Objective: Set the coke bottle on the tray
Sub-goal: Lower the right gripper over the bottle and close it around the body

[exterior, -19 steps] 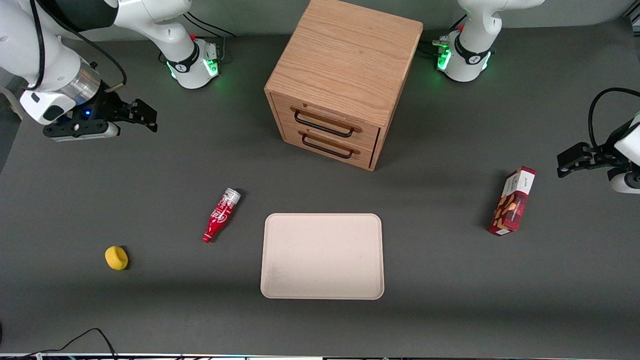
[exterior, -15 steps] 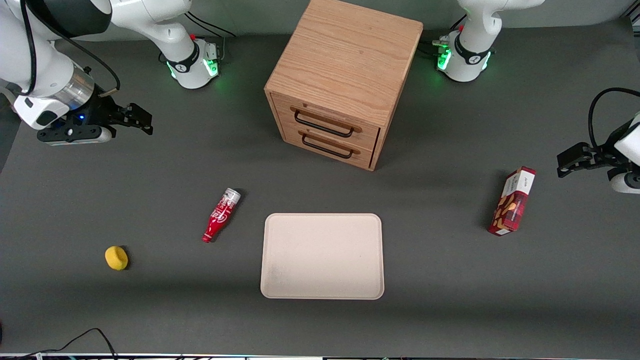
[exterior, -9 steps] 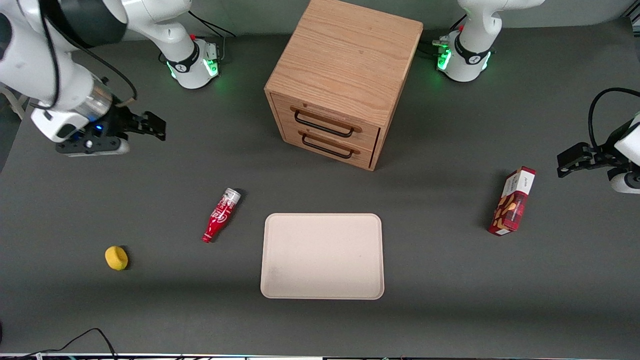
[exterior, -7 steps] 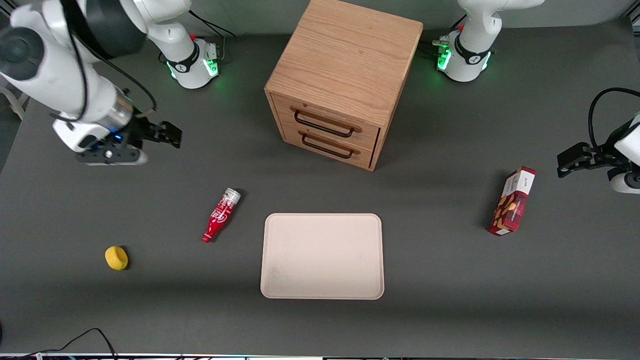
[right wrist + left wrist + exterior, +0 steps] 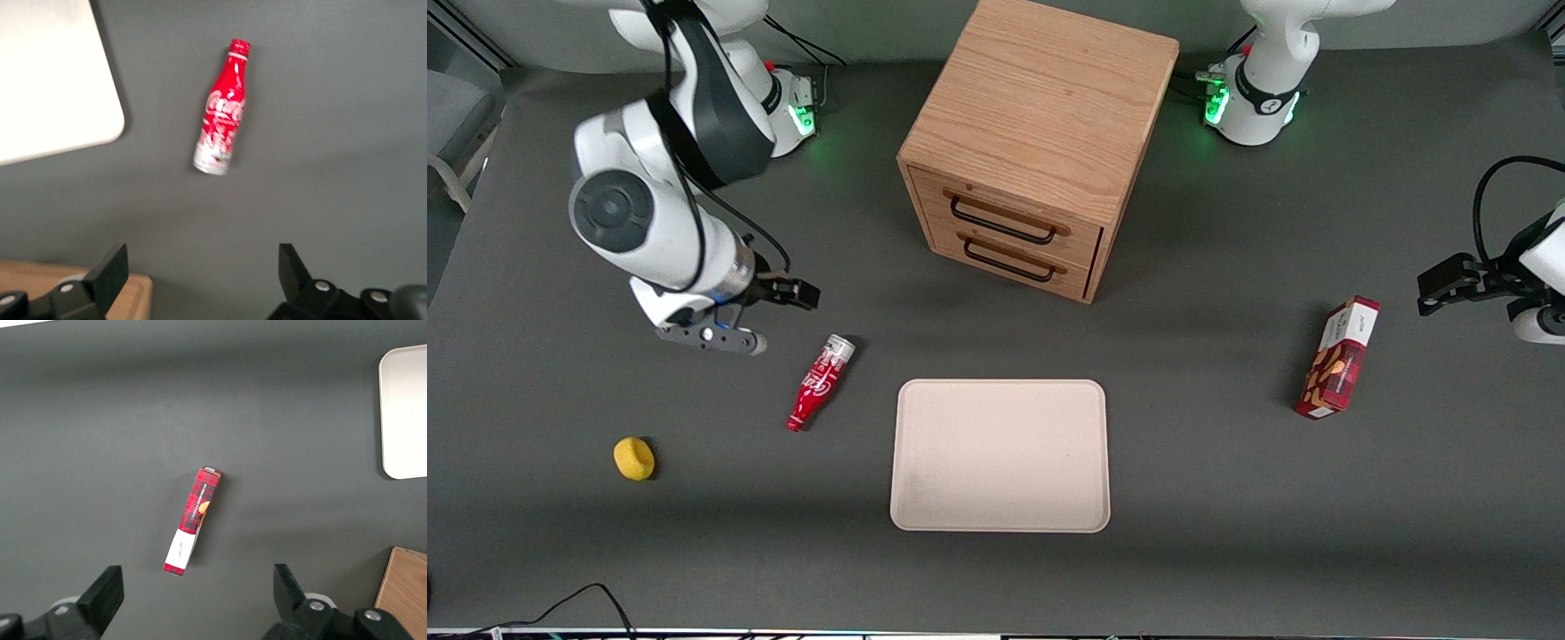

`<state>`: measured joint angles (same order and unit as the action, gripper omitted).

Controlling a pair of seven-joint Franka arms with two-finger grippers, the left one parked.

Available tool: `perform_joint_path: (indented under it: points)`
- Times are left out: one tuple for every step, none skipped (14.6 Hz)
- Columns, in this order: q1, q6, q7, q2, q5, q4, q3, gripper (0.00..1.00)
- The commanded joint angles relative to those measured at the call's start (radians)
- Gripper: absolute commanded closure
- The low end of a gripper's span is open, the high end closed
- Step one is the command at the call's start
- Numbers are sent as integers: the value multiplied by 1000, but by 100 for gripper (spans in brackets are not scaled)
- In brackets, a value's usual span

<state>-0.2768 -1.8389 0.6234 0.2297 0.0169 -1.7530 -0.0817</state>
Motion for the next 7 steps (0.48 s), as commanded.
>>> perform_joint_path:
  points:
    - [-2, -165, 130, 40, 6, -66, -9, 0]
    - [-2, -245, 133, 39, 6, -122, -9, 0]
    - [1, -310, 139, 39, 6, -169, -9, 0]
    - [1, -369, 163, 46, 2, -206, -9, 0]
    - [4, -425, 180, 60, -12, -232, -9, 0]
    - [4, -469, 199, 78, -20, -252, -9, 0]
    - [7, -515, 220, 100, -32, -269, -9, 0]
